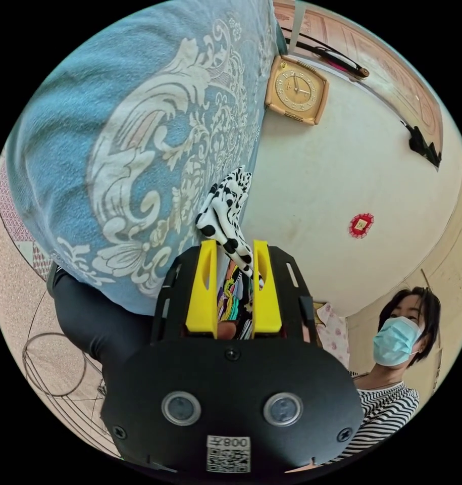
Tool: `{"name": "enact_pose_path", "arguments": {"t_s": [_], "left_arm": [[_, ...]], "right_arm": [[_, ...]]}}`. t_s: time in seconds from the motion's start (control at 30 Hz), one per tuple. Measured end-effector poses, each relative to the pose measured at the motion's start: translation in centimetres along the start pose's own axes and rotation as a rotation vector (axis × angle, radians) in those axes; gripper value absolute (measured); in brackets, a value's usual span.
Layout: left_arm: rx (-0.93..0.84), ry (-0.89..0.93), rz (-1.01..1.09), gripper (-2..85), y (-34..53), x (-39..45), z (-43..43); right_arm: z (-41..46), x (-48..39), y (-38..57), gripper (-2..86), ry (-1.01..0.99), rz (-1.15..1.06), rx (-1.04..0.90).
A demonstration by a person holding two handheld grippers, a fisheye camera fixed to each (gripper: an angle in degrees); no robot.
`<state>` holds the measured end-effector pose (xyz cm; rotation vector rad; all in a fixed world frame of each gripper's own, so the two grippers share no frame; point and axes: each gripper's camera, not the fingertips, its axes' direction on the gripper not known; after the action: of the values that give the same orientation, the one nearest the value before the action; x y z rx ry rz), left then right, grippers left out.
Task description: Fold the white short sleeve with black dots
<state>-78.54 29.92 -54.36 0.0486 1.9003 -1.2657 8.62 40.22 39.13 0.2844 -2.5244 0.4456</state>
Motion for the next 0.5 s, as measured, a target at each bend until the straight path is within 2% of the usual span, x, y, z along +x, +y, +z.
{"name": "enact_pose_path", "arguments": {"t_s": [0.3, 0.5], "left_arm": [[0.06, -0.021, 0.019, 3.4, -1.1, -3.7, 1.8], [0.013, -0.078, 0.097, 2.3, 2.1, -5.4, 3.6]], "right_arm": [[2.8, -7.5, -0.1, 1.7, 0.001, -0.008, 0.002], [3.3, -12.1, 1.6, 1.8, 0.059, 0.013, 0.009]]}}
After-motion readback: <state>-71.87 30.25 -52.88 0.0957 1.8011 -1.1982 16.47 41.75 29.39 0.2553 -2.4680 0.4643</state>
